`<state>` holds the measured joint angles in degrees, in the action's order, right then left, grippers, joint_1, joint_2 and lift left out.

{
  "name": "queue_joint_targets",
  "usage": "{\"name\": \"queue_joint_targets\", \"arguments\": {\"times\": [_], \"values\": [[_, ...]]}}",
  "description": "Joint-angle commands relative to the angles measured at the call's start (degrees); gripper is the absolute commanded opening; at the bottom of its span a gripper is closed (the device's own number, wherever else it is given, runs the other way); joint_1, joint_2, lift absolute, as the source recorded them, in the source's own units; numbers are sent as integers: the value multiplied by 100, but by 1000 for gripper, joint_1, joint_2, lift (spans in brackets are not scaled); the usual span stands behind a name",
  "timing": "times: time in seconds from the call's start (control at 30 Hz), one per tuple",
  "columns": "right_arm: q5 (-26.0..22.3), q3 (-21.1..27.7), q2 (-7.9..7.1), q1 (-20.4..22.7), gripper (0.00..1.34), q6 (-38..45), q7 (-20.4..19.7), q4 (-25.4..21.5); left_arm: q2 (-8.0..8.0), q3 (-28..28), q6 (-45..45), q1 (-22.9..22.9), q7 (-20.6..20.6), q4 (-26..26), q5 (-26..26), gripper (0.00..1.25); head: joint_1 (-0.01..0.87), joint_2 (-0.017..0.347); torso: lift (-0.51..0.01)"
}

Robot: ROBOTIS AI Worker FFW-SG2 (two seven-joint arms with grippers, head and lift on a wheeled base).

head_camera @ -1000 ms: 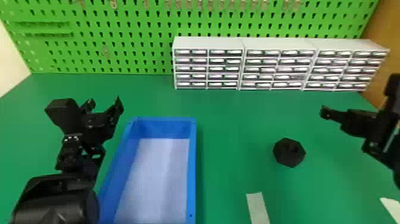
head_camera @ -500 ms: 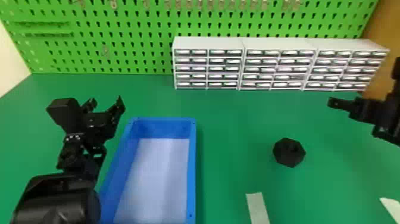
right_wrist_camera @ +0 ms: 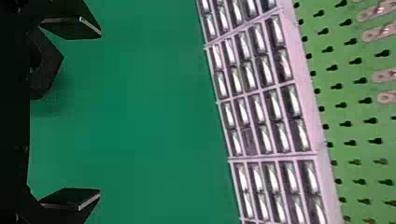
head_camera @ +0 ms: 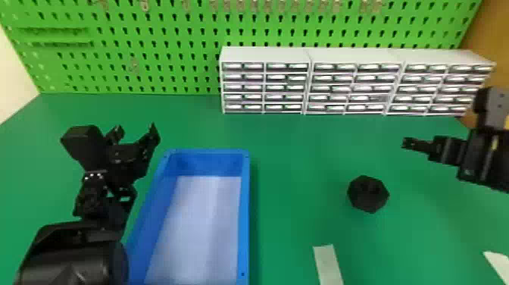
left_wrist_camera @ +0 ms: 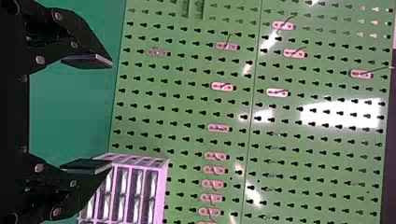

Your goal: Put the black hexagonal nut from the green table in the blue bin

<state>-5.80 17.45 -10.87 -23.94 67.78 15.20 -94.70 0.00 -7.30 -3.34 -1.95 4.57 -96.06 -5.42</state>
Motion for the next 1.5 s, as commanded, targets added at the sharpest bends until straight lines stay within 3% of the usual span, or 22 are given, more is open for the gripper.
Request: {"name": "queue_joint_targets", "arguments": {"times": [0.0,0.1,0.2,0.43,0.77,1.1,1.47], "values": [[-194,-233,-161,-216,1232,236,0,400,-15,-9,0,2,0,0,6,761,686,51,-97],[-440,-418,-293,-331,1232,288,0,690,-15,0,0,11,0,0,15,761,686,51,-97],[-563,-523,-328,-427,1232,368,0,927,-15,0,0,11,0,0,15,759,686,51,-97],[-633,-470,-205,-542,1232,447,0,1288,-15,0,0,11,0,0,24,761,686,51,-97],[-686,-664,-144,-726,1232,666,0,1824,-15,0,0,11,0,0,24,761,686,51,-97],[-431,-549,41,-797,1232,798,0,1991,-15,35,0,11,-35,0,24,761,686,51,-97],[-158,-303,120,-788,1232,877,0,2052,-15,53,0,11,-53,0,24,761,686,51,-97]]}}
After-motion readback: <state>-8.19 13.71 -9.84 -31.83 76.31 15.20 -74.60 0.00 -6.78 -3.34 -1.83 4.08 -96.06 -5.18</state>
